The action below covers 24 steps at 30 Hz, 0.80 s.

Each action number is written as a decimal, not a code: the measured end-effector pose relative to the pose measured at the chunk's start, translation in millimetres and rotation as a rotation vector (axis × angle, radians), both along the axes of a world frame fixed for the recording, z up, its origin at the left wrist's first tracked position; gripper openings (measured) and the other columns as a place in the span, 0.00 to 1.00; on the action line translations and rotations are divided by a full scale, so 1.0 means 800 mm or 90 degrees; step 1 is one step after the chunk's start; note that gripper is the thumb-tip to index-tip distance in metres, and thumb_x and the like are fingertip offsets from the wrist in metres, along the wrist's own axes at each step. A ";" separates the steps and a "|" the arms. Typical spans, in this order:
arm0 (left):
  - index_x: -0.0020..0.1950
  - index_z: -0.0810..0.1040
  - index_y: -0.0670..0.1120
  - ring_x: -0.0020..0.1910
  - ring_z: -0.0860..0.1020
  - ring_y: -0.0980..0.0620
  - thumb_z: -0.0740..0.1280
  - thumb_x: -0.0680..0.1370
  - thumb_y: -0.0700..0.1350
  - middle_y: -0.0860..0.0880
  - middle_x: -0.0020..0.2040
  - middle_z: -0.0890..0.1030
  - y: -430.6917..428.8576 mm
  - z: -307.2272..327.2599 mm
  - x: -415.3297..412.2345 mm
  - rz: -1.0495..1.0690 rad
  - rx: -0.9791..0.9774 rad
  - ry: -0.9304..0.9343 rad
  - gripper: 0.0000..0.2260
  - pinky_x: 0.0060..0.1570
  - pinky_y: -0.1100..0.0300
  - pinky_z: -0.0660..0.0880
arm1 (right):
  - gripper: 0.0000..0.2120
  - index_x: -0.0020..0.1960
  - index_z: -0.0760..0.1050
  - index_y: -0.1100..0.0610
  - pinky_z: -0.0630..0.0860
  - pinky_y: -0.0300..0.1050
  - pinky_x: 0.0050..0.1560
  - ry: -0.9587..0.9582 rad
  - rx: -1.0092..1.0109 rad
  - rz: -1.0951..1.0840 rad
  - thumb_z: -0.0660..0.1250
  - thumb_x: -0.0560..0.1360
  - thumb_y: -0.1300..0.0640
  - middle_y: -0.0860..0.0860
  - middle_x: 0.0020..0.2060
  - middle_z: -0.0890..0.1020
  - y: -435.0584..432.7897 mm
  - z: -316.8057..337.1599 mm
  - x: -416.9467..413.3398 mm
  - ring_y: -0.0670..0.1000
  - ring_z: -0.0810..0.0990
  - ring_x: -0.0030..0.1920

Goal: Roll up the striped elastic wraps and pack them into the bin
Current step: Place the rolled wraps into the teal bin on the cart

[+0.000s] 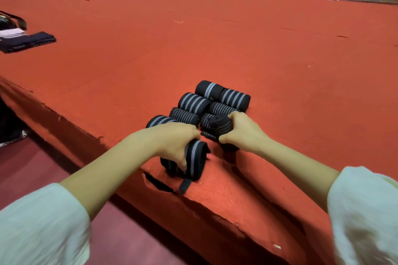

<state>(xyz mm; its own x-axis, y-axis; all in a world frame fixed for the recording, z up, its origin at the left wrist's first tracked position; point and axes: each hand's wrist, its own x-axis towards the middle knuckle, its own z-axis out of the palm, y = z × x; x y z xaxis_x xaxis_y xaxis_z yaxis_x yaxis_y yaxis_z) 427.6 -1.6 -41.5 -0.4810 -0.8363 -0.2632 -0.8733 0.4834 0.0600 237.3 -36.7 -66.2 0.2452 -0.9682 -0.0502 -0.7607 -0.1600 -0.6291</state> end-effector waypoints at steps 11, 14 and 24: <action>0.57 0.68 0.54 0.49 0.78 0.57 0.78 0.64 0.55 0.58 0.49 0.79 0.047 -0.059 -0.067 0.205 -0.120 0.485 0.27 0.45 0.62 0.70 | 0.19 0.44 0.63 0.48 0.76 0.56 0.47 -0.129 -0.035 -0.083 0.70 0.60 0.49 0.54 0.49 0.75 0.065 -0.020 -0.085 0.57 0.78 0.45; 0.58 0.61 0.54 0.45 0.79 0.59 0.80 0.64 0.52 0.57 0.54 0.79 0.048 -0.072 -0.075 0.206 -0.070 0.568 0.33 0.48 0.61 0.73 | 0.20 0.48 0.65 0.51 0.77 0.60 0.47 -0.200 -0.006 -0.089 0.74 0.63 0.54 0.54 0.47 0.79 0.069 -0.035 -0.101 0.53 0.78 0.43; 0.63 0.66 0.62 0.58 0.74 0.62 0.79 0.60 0.58 0.64 0.62 0.71 0.046 -0.087 -0.036 0.175 -0.017 0.598 0.36 0.55 0.65 0.74 | 0.19 0.49 0.67 0.48 0.75 0.51 0.48 -0.320 0.018 0.029 0.73 0.68 0.63 0.46 0.44 0.80 0.070 -0.044 -0.086 0.44 0.76 0.43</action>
<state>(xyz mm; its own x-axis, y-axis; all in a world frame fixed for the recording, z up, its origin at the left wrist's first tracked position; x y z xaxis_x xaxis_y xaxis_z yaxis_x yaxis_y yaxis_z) 398.8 35.4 -111.0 -0.2724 -0.9508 0.1475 -0.5580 0.2810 0.7808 168.2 19.5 -101.1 0.2873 -0.9560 0.0588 -0.3552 -0.1633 -0.9204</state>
